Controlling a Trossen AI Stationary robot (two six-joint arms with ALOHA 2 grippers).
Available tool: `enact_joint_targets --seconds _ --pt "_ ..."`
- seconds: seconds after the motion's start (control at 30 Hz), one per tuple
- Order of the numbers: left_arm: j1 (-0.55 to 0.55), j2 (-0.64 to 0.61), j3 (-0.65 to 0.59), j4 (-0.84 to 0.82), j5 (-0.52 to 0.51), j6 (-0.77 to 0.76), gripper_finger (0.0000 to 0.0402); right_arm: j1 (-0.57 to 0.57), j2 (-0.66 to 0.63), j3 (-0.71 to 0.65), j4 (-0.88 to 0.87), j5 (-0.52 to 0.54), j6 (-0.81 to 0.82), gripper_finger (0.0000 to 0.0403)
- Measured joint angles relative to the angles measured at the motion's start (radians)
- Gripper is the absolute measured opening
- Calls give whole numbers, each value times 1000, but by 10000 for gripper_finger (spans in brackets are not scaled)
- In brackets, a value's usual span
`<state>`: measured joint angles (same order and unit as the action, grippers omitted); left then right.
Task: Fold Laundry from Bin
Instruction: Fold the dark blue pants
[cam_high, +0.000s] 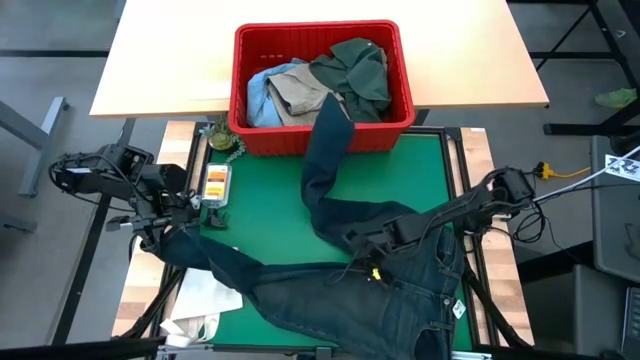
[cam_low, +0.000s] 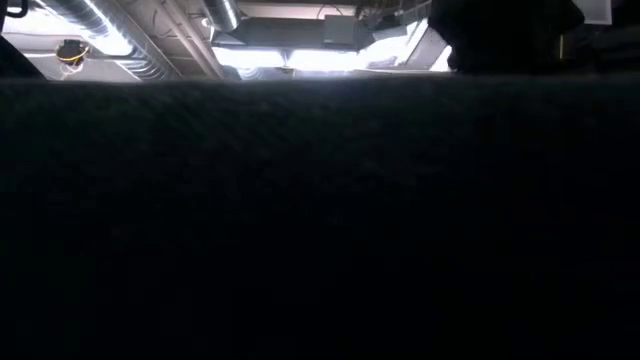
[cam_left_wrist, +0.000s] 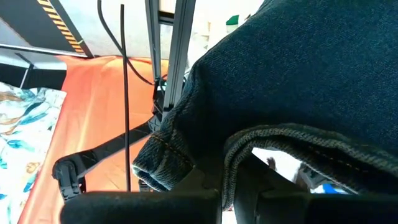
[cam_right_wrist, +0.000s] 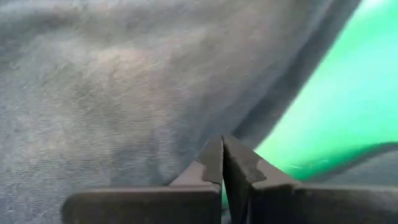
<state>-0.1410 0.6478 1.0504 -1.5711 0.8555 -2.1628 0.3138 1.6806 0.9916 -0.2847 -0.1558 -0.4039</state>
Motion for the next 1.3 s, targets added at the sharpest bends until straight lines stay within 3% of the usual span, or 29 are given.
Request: enact_joint_targets --seconds 0.2,0.4,0.53,0.77,1.0,1.3 --pt "0 0 0 0 0 0 5 0 -36 1 186 141 -1 3" --pt "0 0 0 0 -2 0 5 0 -10 2 436 94 -82 11" --pt "0 0 0 0 -22 0 5 0 -4 2 528 65 -96 62" --pt "0 0 0 1 -39 0 5 0 53 19 703 101 -126 175" --pt "0 0 0 10 -41 0 5 0 239 247 626 94 -128 204" --pt "0 0 0 12 -63 0 5 0 493 618 260 141 -207 204"
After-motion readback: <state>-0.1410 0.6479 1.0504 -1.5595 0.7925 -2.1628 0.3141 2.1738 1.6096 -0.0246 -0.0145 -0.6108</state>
